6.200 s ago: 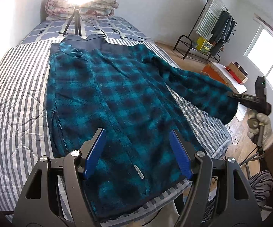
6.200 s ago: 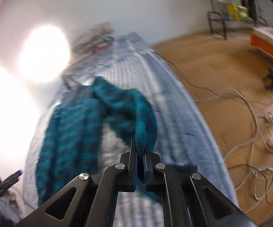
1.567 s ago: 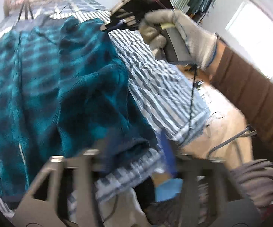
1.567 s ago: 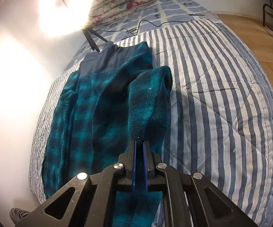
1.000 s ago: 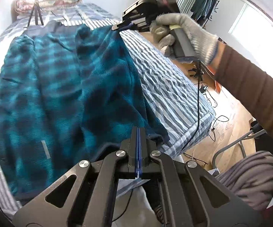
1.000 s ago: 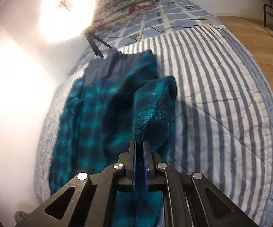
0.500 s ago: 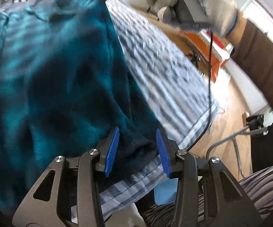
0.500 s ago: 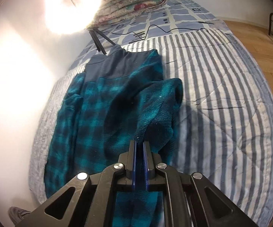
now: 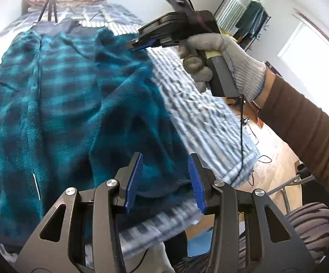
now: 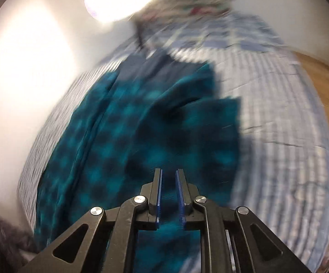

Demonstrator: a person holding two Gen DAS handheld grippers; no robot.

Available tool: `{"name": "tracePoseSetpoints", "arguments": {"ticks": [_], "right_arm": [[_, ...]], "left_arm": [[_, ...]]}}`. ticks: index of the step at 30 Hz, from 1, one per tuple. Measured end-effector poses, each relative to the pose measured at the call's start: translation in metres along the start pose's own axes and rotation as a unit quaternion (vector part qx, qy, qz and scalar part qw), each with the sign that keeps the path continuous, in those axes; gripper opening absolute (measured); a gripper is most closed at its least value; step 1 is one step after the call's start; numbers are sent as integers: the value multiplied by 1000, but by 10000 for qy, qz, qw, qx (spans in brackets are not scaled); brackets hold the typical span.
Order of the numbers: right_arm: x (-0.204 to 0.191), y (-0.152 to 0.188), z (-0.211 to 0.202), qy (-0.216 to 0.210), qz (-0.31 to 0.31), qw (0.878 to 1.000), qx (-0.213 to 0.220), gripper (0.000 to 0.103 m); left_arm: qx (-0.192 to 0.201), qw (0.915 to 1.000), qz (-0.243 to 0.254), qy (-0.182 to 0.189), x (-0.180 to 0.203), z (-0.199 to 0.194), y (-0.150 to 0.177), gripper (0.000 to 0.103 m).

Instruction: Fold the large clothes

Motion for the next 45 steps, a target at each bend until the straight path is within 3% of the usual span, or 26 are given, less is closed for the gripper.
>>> {"name": "tracePoseSetpoints", "arguments": {"ticks": [3, 8, 12, 14, 15, 18, 20, 23, 24, 26, 29, 33, 40, 42, 45], "right_arm": [[-3, -14, 29, -20, 52, 9999, -131, 12], [-4, -43, 47, -331, 277, 9991, 8, 31], [-7, -58, 70, 110, 32, 9988, -484, 35], [-7, -63, 83, 441, -161, 9962, -727, 9], [-5, -67, 85, 499, -155, 9957, -765, 2], [10, -83, 74, 131, 439, 9989, -114, 2], [21, -87, 80, -63, 820, 9966, 36, 2], [19, -80, 91, -416, 830, 9955, -198, 19], [18, -79, 81, -525, 815, 9953, -62, 25], [22, -76, 52, -553, 789, 9946, 391, 25], [33, -57, 8, -29, 592, 9955, 746, 24], [46, -25, -2, 324, 493, 9965, 591, 19], [68, 8, 52, 441, 907, 9949, -8, 15], [67, 7, 50, 518, 846, 9951, 38, 15], [61, 6, 20, 228, 974, 9945, 318, 20]], "left_arm": [[-192, 9998, 0, -90, -6, 18, 3, 41], [-470, 9986, 195, -153, -15, 38, 15, 41], [-539, 9983, 204, -129, -21, 46, 21, 41], [-553, 9983, 183, -92, -23, 48, 22, 41], [-556, 9983, 179, -75, -23, 48, 21, 41], [-538, 9983, 209, -56, -23, 50, 24, 41], [-523, 9982, 268, -76, -23, 51, 26, 41], [-533, 9981, 308, -84, -20, 48, 30, 41], [-540, 9981, 295, -72, -20, 47, 30, 41], [-545, 9982, 245, -25, -20, 45, 29, 41], [-506, 9986, 168, 40, -22, 36, 25, 41], [-368, 9992, 115, 77, -22, 24, 23, 41], [-289, 9995, 79, -96, -17, 17, 25, 41], [-194, 9997, 76, -137, -14, 10, 24, 41], [-108, 9999, 39, -128, -9, 4, 21, 41]]}}
Point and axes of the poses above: each gripper's, at about its wrist camera, not at the fingertips, and z roughly the way its jaws point, x to its right, y to its underside, the point moved 5 cm from there along z, roughly the way its jaws point, and after that the axes turned 14 degrees about -z, right-handed, at the moved point
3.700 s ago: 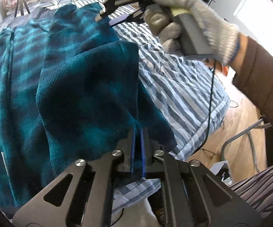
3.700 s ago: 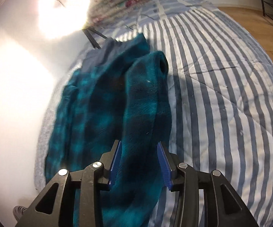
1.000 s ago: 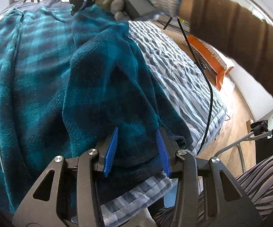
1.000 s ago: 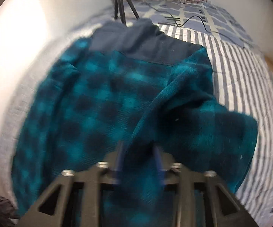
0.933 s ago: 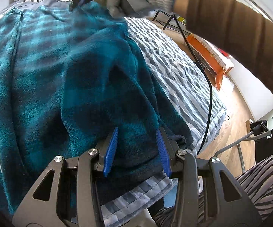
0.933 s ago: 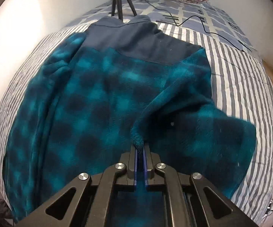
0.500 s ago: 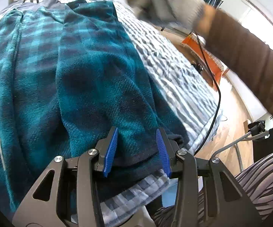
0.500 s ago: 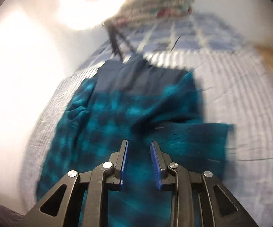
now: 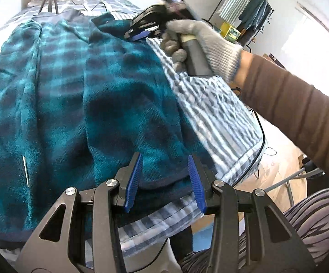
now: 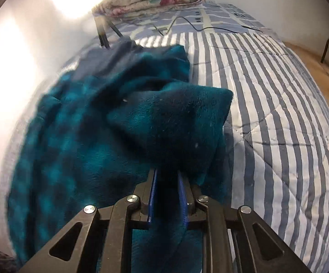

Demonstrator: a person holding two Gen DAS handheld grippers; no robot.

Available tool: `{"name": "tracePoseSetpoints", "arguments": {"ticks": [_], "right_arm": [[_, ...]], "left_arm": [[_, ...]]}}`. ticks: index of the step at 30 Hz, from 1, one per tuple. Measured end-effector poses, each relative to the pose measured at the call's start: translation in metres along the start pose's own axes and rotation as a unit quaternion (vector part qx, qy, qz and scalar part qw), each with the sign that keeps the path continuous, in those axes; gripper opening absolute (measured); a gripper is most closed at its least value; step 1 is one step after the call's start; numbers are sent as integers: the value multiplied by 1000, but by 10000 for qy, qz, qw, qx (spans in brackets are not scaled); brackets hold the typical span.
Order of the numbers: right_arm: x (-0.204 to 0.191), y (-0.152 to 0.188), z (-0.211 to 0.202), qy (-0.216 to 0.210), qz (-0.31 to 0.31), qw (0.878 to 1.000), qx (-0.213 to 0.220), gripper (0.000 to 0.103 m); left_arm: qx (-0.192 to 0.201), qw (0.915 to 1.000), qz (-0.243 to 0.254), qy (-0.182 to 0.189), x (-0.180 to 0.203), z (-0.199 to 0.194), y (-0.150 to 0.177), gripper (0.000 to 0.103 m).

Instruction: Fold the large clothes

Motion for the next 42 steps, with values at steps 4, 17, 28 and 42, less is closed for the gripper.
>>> {"name": "tracePoseSetpoints", "arguments": {"ticks": [4, 17, 28, 42], "right_arm": [[-4, 6, -59, -135, -60, 9983, 570, 30], [45, 55, -145, -202, 559, 9933, 991, 49], [42, 57, -58, -892, 1182, 9873, 570, 63], [16, 38, 26, -1046, 1388, 9846, 211, 13]], "left_arm": [[-65, 9999, 89, 71, 20, 7, 1, 53], [-346, 9871, 1041, -1168, 52, 79, 29, 52], [-21, 9990, -341, -275, 22, 27, -6, 11], [228, 9972, -706, 83, 10, -10, -15, 10]]}}
Point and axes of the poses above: each gripper's, at about its wrist camera, not at the fingertips, and z roughly the way its jaws point, x to its right, y to its underside, the point moved 5 cm from there along z, roughly the way its jaws point, and after that the axes turned 14 degrees about -z, right-handed, at the moved point
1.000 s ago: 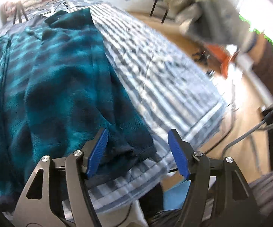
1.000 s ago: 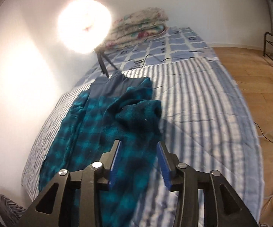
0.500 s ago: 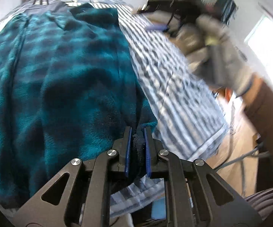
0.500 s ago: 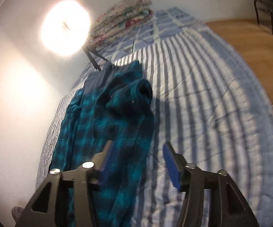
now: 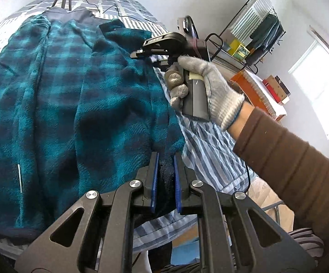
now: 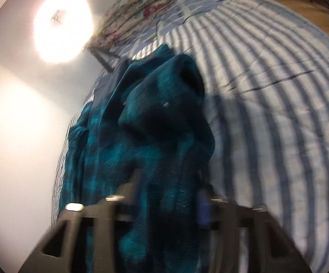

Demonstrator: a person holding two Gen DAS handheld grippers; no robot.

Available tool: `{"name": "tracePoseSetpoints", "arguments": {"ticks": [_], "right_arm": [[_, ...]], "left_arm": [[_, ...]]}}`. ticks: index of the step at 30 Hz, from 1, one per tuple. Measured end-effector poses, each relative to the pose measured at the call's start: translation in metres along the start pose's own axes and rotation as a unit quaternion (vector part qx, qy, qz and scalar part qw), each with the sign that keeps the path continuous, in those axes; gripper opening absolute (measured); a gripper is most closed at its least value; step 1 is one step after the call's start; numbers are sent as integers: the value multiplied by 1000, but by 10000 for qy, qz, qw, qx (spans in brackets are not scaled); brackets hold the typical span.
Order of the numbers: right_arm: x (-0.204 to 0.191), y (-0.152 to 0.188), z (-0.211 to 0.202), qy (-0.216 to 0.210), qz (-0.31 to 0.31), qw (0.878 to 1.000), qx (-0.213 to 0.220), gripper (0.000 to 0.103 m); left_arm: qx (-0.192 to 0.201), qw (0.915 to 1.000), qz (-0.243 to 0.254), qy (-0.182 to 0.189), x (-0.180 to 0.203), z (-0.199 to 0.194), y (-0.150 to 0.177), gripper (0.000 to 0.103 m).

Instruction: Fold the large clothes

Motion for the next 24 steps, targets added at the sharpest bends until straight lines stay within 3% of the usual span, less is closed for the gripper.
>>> {"name": "tracePoseSetpoints", "arguments": {"ticks": [7, 13, 19, 24], "right_arm": [[-38, -23, -21, 699, -466, 9965, -15, 7], [-99, -43, -25, 1335, -1315, 9822, -127, 7], [-172, -51, 16, 1823, -2437, 9514, -465, 6], [-218, -41, 76, 2239, -3258, 9141, -903, 6]], "left_arm": [[-92, 9989, -403, 237, -15, -6, 8, 10], [-157, 9975, -577, 380, -25, -15, 13, 10], [-193, 9949, -887, 434, -48, -23, 14, 10], [-173, 9924, -1137, 447, -69, -29, 9, 10]]}}
Point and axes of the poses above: each gripper's, at about its wrist camera, not at the fingertips, and z roughly the way its jaws point, x to its right, y to its underside, the point moved 5 cm from there along z, roughly the way its jaws point, and after that the axes turned 14 degrees about -z, right-handed, at the moved point
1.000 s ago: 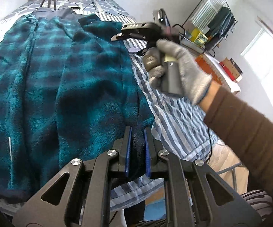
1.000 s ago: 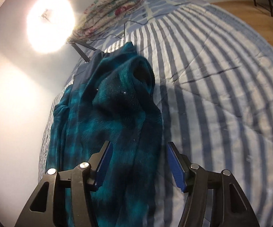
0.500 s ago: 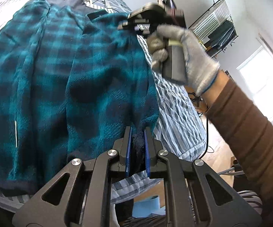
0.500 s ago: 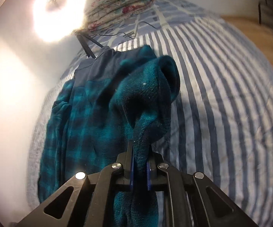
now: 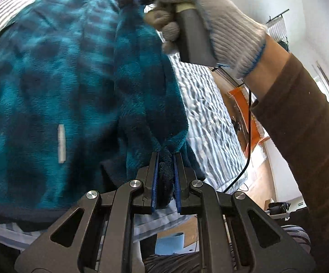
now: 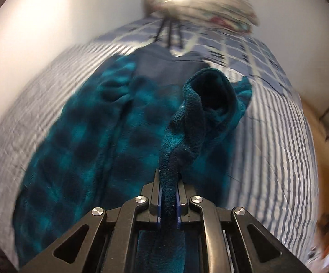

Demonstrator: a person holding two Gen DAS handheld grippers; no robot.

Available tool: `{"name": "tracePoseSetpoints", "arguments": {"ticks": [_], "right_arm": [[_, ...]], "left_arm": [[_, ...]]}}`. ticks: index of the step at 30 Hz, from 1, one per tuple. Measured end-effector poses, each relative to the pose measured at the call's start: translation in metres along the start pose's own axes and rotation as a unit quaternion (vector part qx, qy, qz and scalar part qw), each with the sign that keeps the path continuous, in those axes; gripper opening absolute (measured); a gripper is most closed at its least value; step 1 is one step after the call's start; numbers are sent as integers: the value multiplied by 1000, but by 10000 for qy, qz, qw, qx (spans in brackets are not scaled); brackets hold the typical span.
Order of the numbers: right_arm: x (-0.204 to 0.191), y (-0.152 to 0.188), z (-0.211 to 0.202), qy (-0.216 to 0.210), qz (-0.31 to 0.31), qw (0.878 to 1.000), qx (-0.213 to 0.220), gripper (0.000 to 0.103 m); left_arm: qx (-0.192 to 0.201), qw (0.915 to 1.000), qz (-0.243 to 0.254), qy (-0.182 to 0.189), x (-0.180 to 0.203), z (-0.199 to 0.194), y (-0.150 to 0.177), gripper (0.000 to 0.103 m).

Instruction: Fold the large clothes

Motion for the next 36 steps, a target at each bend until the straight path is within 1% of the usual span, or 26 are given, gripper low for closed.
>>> {"name": "tracePoseSetpoints", "arguments": {"ticks": [3, 6, 8, 9, 10, 11, 12, 13, 15, 16, 18, 19, 20, 21, 22, 23, 24, 25, 28, 30, 31, 32, 34, 36], "right_arm": [[-24, -9, 24, 51, -253, 9995, -208, 7], [-35, -9, 46, 41, -326, 9988, -373, 7], [-38, -7, 52, 36, -321, 9988, -380, 7], [-38, -7, 52, 12, -323, 9989, -351, 8], [-38, -7, 51, -72, -330, 9989, -324, 14], [-36, -6, 45, -210, -349, 9988, -268, 16], [-33, -5, 37, -407, -315, 9985, -180, 22], [-32, -3, 28, -678, -225, 9974, -57, 31], [-20, 5, -4, -1369, 214, 9896, 398, 31], [-15, 10, -17, -1568, 412, 9851, 578, 31], [3, 30, -44, -1751, 898, 9767, 851, 31], [7, 40, -54, -1820, 1066, 9731, 922, 28], [10, 51, -62, -1848, 1189, 9709, 954, 27], [12, 67, -71, -1795, 1277, 9709, 939, 25], [9, 80, -77, -1755, 1271, 9718, 933, 24], [4, 89, -82, -1738, 1235, 9727, 921, 24], [-5, 102, -87, -1736, 1191, 9735, 888, 24], [-13, 107, -89, -1757, 1169, 9736, 875, 23], [-40, 127, -93, -1882, 1090, 9722, 864, 20], [-66, 136, -92, -2012, 922, 9715, 849, 19], [-77, 137, -89, -2057, 799, 9720, 809, 19], [-95, 138, -83, -2051, 575, 9747, 673, 19], [-118, 141, -66, -1975, 367, 9787, 423, 19], [-132, 140, -62, -1758, 205, 9833, 433, 19]], "left_arm": [[38, 9999, -142, -3, -12, -5, -3, 10], [53, 9998, -212, -13, -19, -8, -5, 10], [54, 9997, -247, -38, -22, -9, -6, 10], [54, 9996, -265, -47, -23, -8, -7, 10], [40, 9996, -286, -53, -24, -8, -7, 10], [22, 9996, -274, -47, -24, -9, -5, 10], [24, 9997, -224, -64, -23, -9, -6, 10], [62, 9998, -149, -98, -21, -11, -5, 10], [106, 9999, -33, -111, -15, -15, -3, 10], [99, 9999, 26, -114, -12, -17, -2, 10], [120, 9998, 134, -128, -9, -24, -2, 11], [118, 9997, 186, -112, -8, -29, 0, 16], [83, 9997, 218, -96, -7, -35, 3, 25], [55, 9997, 231, -61, -10, -42, 2, 31], [68, 9996, 266, -5, -11, -51, 5, 39], [122, 9994, 325, -12, -12, -61, 6, 41], [160, 9991, 386, -30, -13, -70, 7, 42], [194, 9987, 458, -60, -16, -81, 8, 44], [459, 9970, 510, -350, -36, -113, 1, 47], [661, 9953, 421, -572, -50, -129, -10, 51], [780, 9942, 288, -689, -60, -136, -19, 55], [905, 9927, 131, -788, -70, -142, -28, 59], [1059, 9897, -51, -962, -86, -147, -39, 63], [1075, 9886, -221, -1035, -99, -147, -49, 63]]}}
Point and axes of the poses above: each gripper's, at about its wrist camera, not at the fingertips, and z roughly the way its jaws point, x to its right, y to its underside, the point moved 5 cm from there along z, roughly the way its jaws point, and after that the axes turned 14 degrees about -z, right-handed, at the moved point
